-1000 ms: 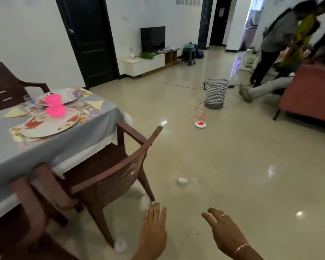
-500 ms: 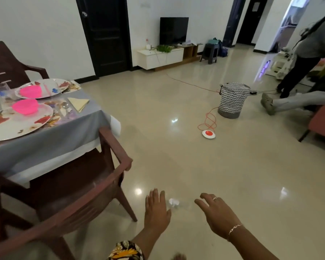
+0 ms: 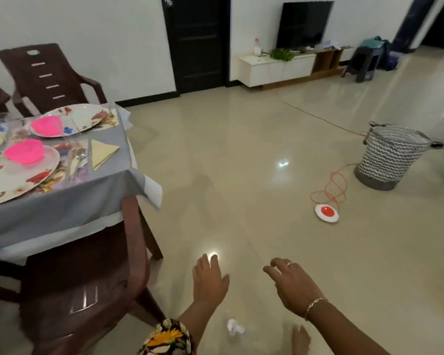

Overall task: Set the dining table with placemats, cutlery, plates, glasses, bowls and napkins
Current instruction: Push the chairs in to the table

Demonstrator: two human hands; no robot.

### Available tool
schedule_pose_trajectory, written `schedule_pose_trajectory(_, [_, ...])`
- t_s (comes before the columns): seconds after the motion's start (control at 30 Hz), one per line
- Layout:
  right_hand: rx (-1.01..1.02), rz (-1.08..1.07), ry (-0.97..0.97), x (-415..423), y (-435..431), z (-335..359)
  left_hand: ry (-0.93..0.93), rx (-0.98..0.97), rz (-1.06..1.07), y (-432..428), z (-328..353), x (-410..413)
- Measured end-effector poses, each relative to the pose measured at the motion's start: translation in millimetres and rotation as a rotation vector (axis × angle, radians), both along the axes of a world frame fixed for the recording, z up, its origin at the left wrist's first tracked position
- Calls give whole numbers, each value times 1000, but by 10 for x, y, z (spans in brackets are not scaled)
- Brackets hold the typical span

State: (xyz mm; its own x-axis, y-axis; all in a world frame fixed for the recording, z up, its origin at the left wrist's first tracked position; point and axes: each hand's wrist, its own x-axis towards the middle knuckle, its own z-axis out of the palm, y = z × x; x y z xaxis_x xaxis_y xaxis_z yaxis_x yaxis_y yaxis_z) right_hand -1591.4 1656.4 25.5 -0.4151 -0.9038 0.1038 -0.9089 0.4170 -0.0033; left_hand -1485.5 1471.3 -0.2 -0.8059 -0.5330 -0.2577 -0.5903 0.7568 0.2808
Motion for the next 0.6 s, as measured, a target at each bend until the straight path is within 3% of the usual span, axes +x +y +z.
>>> schedule_pose_trajectory(0.27, [-8, 362, 55, -2045, -273, 88, -23, 59, 367, -29, 57, -1586])
schedule_pose_trajectory(0.6, [-110, 497, -27, -3859, -1529, 141, -21, -74, 579, -971, 128, -2922])
